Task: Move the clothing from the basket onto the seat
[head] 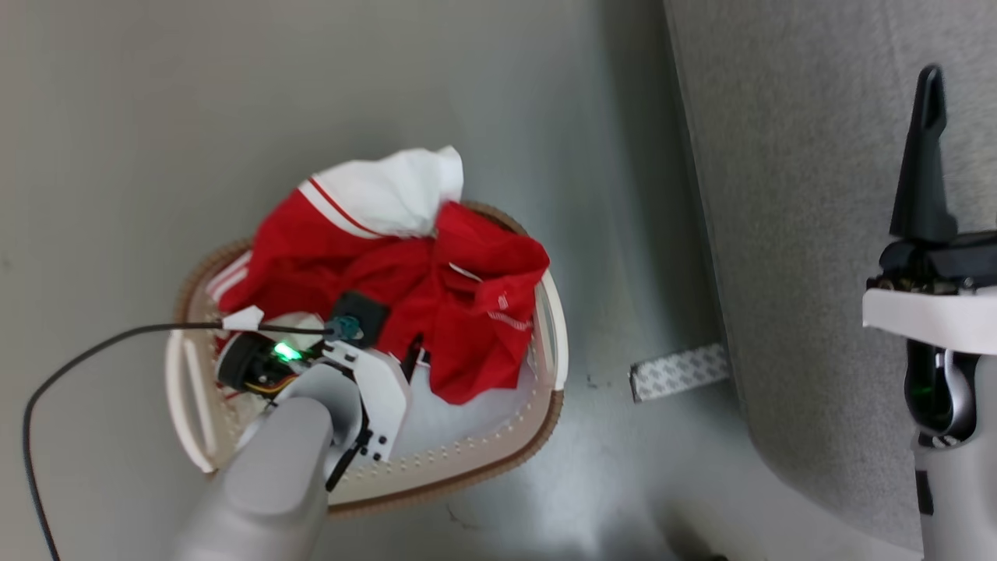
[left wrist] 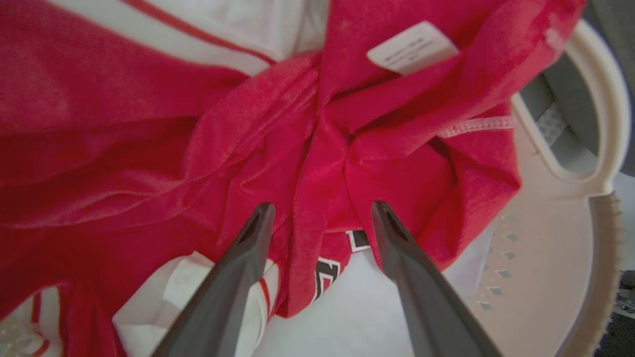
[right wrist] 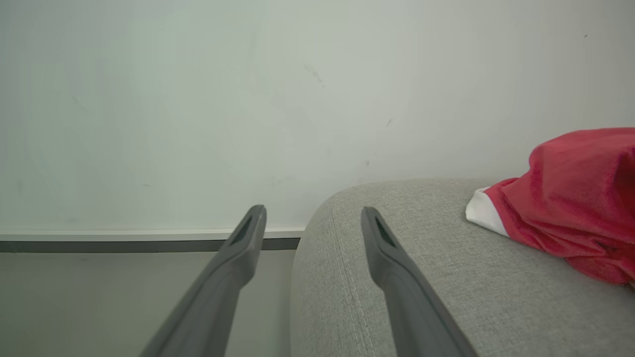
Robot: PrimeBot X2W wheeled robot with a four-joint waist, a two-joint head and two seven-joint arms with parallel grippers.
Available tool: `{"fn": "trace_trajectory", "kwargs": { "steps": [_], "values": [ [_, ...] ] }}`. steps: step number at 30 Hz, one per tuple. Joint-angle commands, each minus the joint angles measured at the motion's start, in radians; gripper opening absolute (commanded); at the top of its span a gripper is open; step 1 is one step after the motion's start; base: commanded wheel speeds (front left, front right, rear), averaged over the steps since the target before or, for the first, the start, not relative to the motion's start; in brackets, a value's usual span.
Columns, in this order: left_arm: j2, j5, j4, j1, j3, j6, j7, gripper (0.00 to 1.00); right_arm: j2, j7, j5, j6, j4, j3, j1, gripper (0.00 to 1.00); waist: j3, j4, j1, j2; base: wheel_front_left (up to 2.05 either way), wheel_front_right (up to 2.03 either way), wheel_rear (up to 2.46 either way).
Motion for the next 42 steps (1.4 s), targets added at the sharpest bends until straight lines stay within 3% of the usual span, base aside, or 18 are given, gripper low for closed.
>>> {"fn": "trace_trajectory", "kwargs": {
  "steps": [1,15,22,23,24,25,33,42],
  "values": [
    [0.012,0.016,0.013,-0.019,-0.001,0.003,0.003,1.0,-0.001,-0.001,0.005,-0.003,-0.009,0.0,-0.022,1.0,0.073,-0.033,-0.0003,0.0,0.0,0.0,0.0],
    [0.028,0.031,0.15,-0.168,-0.019,0.058,-0.023,1.0,-0.001,-0.001,0.028,-0.003,-0.099,-0.023,-0.055,1.0,0.218,-0.053,-0.0003,0.0,0.0,0.0,0.0],
    [0.024,0.052,0.229,-0.2,-0.052,0.072,-0.035,1.0,-0.001,-0.001,0.035,-0.003,-0.106,-0.03,-0.019,1.0,0.241,-0.058,-0.0003,0.0,0.0,0.0,0.0],
    [0.022,0.051,0.236,-0.203,-0.054,0.072,-0.042,0.82,-0.001,-0.001,0.035,-0.003,-0.107,-0.03,-0.017,1.0,0.241,-0.058,-0.0003,0.0,0.0,0.0,0.0],
    [0.02,0.053,0.238,-0.209,-0.058,0.076,-0.051,0.19,-0.001,-0.001,0.036,-0.003,-0.107,-0.032,-0.017,1.0,0.241,-0.058,-0.0003,0.0,0.0,0.0,0.0],
    [0.018,0.054,0.244,-0.214,-0.061,0.077,-0.057,0.0,-0.001,-0.001,0.038,-0.003,-0.106,-0.034,-0.016,1.0,0.24,-0.058,-0.0003,0.0,0.0,0.0,0.0],
    [-0.021,-0.001,0.284,-0.187,-0.054,0.062,-0.127,0.0,-0.001,-0.001,0.02,-0.003,-0.064,-0.044,0.011,1.0,0.14,-0.026,-0.0003,0.0,0.0,0.0,0.0],
    [-0.061,-0.091,0.288,-0.066,-0.034,0.033,-0.226,0.0,-0.002,-0.001,-0.031,-0.003,0.006,-0.076,0.118,1.0,-0.128,0.059,-0.0003,0.0,0.0,0.0,0.0]
  ]
}}
